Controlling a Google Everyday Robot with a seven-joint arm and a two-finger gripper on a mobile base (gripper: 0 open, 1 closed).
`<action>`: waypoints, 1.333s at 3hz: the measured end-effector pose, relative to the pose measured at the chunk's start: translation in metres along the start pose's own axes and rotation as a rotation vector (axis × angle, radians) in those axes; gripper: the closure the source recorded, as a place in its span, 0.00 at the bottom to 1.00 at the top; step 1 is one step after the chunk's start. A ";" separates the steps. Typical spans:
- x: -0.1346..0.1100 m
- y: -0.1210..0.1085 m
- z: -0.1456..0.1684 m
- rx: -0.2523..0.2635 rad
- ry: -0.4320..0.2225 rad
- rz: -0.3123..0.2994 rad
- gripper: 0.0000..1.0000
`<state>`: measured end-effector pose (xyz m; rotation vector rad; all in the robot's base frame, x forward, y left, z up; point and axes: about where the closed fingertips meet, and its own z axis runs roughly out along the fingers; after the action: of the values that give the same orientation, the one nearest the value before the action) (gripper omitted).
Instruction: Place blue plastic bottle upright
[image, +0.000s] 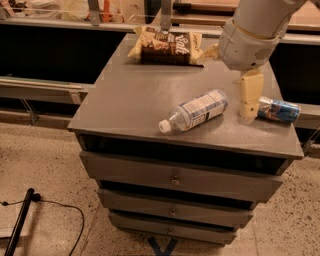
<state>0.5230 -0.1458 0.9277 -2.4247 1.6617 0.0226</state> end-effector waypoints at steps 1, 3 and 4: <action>-0.006 -0.011 0.026 -0.039 -0.015 -0.032 0.00; -0.030 -0.022 0.068 -0.110 -0.022 -0.101 0.00; -0.039 -0.023 0.087 -0.142 -0.015 -0.115 0.00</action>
Offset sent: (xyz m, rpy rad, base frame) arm 0.0117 0.0459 -0.0693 -0.0465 0.1611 0.1359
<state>0.5389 -0.0867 0.8514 -2.6133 1.5605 0.1461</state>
